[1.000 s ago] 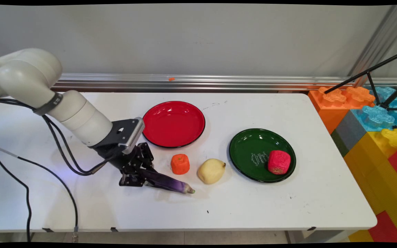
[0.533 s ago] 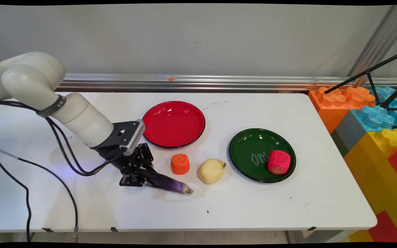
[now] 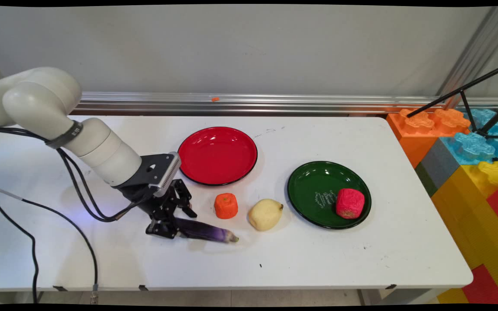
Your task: Place the picked object on the table
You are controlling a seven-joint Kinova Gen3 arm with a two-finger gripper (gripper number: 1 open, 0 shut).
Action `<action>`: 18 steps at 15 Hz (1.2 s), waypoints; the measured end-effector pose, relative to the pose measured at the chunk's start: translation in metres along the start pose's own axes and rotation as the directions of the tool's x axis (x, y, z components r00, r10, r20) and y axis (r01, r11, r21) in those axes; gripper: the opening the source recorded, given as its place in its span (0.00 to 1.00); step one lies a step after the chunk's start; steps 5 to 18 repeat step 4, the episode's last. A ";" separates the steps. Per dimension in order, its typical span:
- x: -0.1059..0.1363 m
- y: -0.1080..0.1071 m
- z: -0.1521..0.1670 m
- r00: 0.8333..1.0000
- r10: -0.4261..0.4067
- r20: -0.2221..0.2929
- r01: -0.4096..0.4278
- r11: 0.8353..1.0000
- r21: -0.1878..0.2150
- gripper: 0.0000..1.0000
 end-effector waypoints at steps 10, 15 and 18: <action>0.000 0.002 -0.002 1.000 -0.008 0.002 0.008 1.000 -0.011 1.00; 0.000 0.002 -0.002 1.000 -0.008 0.002 0.008 1.000 -0.011 1.00; 0.000 0.002 -0.002 1.000 -0.008 0.002 0.008 1.000 -0.011 1.00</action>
